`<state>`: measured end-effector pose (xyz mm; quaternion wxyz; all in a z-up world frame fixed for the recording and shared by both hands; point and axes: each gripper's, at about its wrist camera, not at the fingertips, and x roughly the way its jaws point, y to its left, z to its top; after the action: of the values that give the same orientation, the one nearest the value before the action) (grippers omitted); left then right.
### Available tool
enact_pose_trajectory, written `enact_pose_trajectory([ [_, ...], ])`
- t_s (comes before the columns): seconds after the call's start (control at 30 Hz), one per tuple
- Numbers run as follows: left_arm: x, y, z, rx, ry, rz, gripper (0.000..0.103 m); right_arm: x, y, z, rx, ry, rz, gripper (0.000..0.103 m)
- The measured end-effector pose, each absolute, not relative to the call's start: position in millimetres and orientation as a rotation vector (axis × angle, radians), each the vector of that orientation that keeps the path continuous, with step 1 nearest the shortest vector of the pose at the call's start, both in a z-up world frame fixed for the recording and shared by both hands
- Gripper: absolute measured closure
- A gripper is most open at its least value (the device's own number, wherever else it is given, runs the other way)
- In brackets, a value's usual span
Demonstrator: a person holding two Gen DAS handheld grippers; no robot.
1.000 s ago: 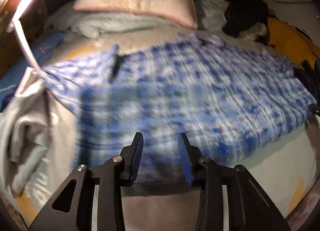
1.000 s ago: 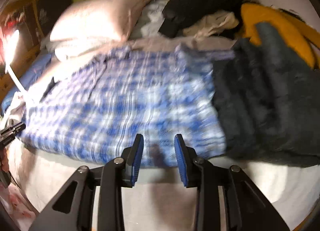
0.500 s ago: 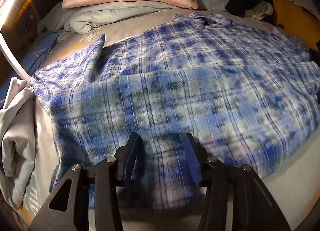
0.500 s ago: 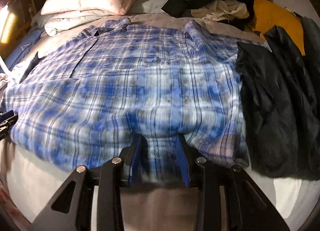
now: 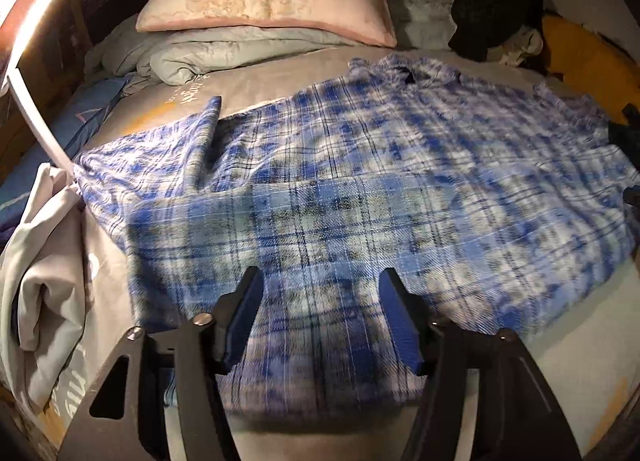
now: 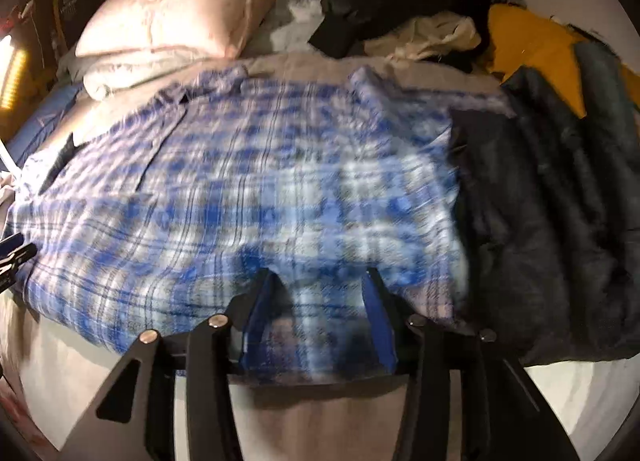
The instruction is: Fold large clothes
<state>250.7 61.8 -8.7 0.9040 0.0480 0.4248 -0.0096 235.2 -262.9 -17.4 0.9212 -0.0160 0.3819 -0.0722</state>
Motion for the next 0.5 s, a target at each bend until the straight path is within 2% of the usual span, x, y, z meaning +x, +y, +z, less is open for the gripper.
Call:
enact_pose_trajectory([
  [0.13,246,70,-1,0.023,0.884,-0.047,0.039,231,-271,-5,-0.003,0.744,-0.17,0.051],
  [0.43,252,80,2,-0.011,0.889,-0.038,0.036,235,-278,-7,0.049,0.767,-0.15,0.044],
  [0.5,253,83,4,-0.011,0.893,-0.048,0.036,237,-271,-9,0.033,0.778,-0.131,0.037],
])
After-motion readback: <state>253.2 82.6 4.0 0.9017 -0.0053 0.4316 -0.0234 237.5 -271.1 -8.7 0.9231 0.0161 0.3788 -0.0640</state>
